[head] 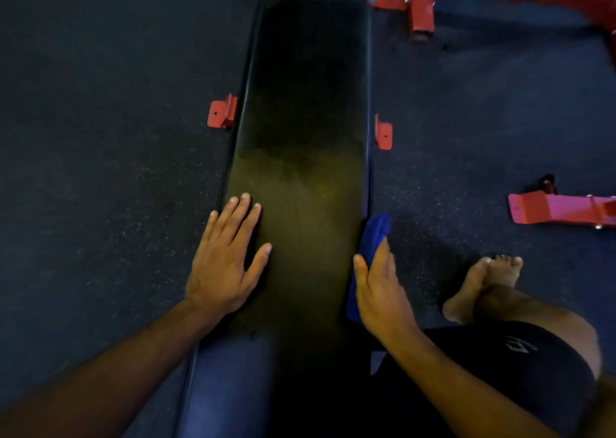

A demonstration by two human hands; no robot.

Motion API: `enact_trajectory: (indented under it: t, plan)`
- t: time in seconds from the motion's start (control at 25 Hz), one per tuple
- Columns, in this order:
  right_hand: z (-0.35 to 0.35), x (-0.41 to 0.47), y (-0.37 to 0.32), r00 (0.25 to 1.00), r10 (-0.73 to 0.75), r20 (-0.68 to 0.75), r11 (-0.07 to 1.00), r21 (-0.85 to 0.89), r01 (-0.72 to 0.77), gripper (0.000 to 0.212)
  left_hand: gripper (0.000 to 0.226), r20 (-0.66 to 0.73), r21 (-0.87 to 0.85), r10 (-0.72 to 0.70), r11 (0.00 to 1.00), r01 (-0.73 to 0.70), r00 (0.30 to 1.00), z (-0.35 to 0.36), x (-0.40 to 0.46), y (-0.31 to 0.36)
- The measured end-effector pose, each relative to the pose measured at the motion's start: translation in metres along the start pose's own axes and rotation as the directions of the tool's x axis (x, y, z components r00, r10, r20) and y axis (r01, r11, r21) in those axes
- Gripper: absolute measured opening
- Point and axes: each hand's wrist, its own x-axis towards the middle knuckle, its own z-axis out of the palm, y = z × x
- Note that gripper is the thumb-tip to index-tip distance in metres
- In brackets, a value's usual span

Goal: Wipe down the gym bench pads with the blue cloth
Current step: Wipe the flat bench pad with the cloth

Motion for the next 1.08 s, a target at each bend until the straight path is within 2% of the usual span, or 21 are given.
enact_trajectory:
  t: [0.08,0.16,0.24,0.4,0.52,0.6,0.68,0.84,0.96,1.08]
  plan:
    - [0.002,-0.003,0.000,0.999,0.049,-0.015,0.995,0.083,-0.048,0.062,0.067,0.001,-0.003,0.006,1.000,-0.006,1.000,0.002,0.000,0.000]
    - [-0.002,0.020,-0.012,0.991,-0.002,-0.134,0.984,0.177,0.026,0.054,0.068,0.008,-0.019,0.008,1.000,-0.008,1.000,0.002,0.001,-0.002]
    - [-0.011,0.059,-0.026,0.976,-0.015,-0.216,0.980,0.189,0.057,0.045,0.068,0.011,-0.025,0.008,1.000,-0.008,1.000,0.003,0.001,-0.002]
    - [-0.031,0.116,-0.048,0.965,-0.034,-0.259,0.976,0.202,0.088,0.036,0.067,-0.005,-0.046,0.016,0.999,-0.016,1.000,0.002,0.001,-0.001]
    - [-0.014,0.069,-0.026,0.982,-0.037,-0.185,0.979,0.189,0.072,0.052,0.066,0.000,-0.050,0.012,0.999,-0.012,1.000,0.002,0.001,-0.004]
    - [0.000,0.015,0.001,0.998,0.057,-0.016,0.989,0.139,-0.054,0.064,0.067,-0.003,-0.052,0.018,0.998,-0.018,1.000,0.000,0.001,-0.003]
    - [0.006,0.000,0.017,0.991,0.124,0.051,0.987,0.098,-0.129,0.064,0.067,0.001,-0.057,0.015,0.998,-0.014,1.000,0.001,0.002,-0.002]
    - [-0.001,0.042,-0.004,0.986,0.005,-0.164,0.978,0.206,0.029,0.044,0.065,-0.010,-0.115,0.018,0.993,-0.019,1.000,0.002,0.002,-0.003]
    - [-0.003,0.063,-0.007,0.972,-0.064,-0.227,0.975,0.195,0.110,0.048,0.065,-0.011,-0.097,0.020,0.995,-0.021,1.000,-0.001,0.000,-0.004]
    - [-0.012,0.060,0.001,0.962,-0.140,-0.234,0.983,0.085,0.164,0.055,0.064,-0.007,-0.106,0.004,0.994,-0.005,1.000,-0.003,0.000,-0.004]
